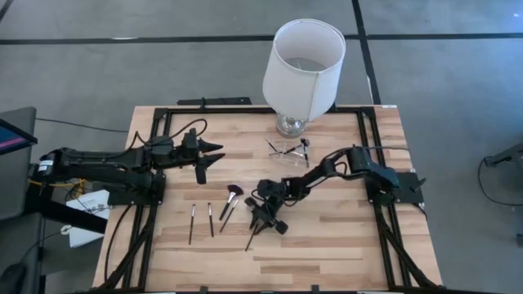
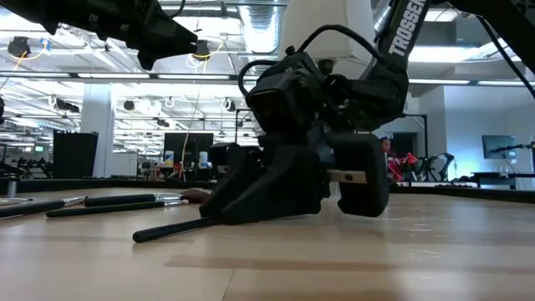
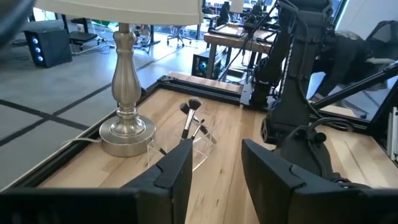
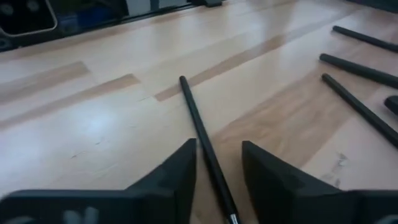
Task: Put items in baskets/containers
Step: Put the black eyeshadow brush into the transparent organizer
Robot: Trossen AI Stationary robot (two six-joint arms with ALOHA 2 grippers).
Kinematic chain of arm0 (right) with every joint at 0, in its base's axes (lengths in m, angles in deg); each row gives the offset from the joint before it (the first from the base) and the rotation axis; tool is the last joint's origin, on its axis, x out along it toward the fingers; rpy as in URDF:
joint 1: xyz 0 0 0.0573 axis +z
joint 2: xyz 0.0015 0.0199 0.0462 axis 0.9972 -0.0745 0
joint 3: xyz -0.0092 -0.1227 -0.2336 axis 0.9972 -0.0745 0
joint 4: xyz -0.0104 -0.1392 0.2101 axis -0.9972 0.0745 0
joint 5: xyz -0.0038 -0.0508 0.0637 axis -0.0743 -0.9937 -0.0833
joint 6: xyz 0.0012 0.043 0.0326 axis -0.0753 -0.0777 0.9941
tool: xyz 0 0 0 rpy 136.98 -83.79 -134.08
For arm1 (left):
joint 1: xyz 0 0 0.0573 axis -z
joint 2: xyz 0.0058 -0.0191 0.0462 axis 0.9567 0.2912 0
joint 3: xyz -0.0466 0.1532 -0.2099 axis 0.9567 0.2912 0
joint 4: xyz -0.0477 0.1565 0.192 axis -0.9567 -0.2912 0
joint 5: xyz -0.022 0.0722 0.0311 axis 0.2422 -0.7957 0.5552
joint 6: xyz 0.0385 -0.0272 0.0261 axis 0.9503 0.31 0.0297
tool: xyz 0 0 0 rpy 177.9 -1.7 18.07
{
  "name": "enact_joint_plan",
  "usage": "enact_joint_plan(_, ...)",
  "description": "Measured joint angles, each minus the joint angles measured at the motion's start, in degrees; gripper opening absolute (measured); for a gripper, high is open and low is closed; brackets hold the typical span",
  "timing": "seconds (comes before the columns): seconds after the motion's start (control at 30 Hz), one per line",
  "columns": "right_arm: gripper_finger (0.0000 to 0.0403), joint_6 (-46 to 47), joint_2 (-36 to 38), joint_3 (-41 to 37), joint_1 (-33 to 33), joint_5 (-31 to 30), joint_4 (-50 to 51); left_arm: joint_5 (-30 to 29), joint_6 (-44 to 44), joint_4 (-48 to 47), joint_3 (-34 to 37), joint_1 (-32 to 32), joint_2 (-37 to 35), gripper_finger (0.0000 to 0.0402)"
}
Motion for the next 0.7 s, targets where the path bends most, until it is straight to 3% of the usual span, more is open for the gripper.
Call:
enact_joint_plan(0.13, 0.0052, 1.16, 0.09, -0.15, 0.00, -0.01, 0.15, 0.40, -1.18, 0.02, 0.00, 0.00, 0.01, 0.0135)
enact_joint_plan(0.23, 0.0012, 3.46, 0.09, -0.15, -0.29, -0.91, -0.03, 5.38, -8.42, 0.08, -0.11, 0.21, 1.54, 0.0135)
enact_joint_plan(0.33, 0.0015, 7.05, 0.92, -0.29, -0.96, -2.21, -0.41, 9.52, -16.35, 0.34, -0.13, 2.96, 6.25, 0.0135)
enact_joint_plan(0.5, 0.0006, 11.89, 4.84, -0.78, -2.34, -5.82, 2.23, 10.08, -26.29, 1.32, -0.13, 10.65, 20.68, 0.0135)
enact_joint_plan(0.7, 0.0005, 9.53, 11.93, -0.87, -2.82, -19.04, 13.65, 14.64, -31.92, 1.90, -2.78, 15.66, 36.02, 0.0135)
